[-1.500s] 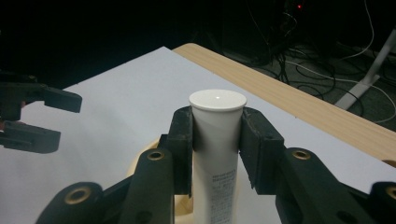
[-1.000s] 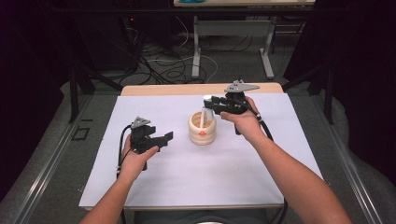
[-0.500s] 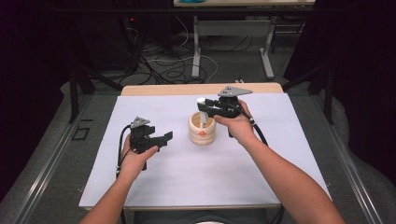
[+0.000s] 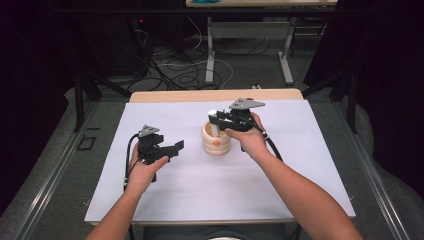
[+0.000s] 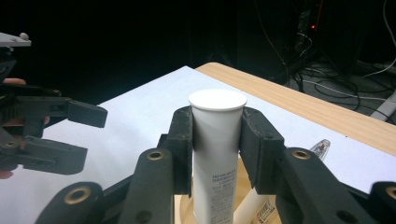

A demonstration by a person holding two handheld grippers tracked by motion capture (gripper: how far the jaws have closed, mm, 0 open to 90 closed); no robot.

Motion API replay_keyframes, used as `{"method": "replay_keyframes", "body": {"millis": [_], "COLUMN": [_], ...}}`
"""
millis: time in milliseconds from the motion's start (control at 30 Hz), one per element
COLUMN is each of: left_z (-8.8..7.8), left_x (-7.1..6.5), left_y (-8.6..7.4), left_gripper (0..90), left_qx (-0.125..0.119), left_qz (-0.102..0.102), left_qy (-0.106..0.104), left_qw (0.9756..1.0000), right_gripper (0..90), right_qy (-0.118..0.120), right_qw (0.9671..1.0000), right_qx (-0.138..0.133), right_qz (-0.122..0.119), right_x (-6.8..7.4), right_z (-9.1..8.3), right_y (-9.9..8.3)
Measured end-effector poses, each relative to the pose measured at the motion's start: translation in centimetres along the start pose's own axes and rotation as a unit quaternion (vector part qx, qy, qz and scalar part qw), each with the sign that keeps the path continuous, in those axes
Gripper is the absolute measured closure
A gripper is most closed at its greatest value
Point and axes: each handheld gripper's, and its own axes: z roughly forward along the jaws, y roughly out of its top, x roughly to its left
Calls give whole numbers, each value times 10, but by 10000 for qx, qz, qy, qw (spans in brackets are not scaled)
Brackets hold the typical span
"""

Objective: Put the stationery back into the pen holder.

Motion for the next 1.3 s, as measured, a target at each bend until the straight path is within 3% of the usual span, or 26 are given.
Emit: {"method": "replay_keyframes", "body": {"millis": [533, 733, 767, 867, 1133, 1300], "left_z": [-2, -2, -3, -2, -2, -2], "left_x": [5, 4, 4, 4, 6, 6], "left_y": [0, 0, 0, -1, -1, -1], "left_gripper": [55, 13, 13, 13, 13, 13], "left_qx": [-74, -95, -48, -55, -104, -104], "left_qz": [-81, -23, 3, 37, -25, -22], "left_qy": [229, 225, 231, 268, 261, 246], "left_qw": [9997, 9997, 9997, 9996, 9996, 9996], "right_gripper": [672, 672, 671, 671, 669, 597], "right_qy": [-117, -93, -115, -109, -101, -94], "right_qw": [9999, 9999, 9997, 9998, 9995, 9993], "right_qx": [76, 118, 231, 173, 267, 322], "right_qz": [43, 63, 52, 84, 125, 138], "right_x": [-3, -3, -3, -3, -3, -2], "right_z": [4, 6, 5, 7, 7, 4], "right_y": [-16, -21, -21, -23, -25, -24]}}
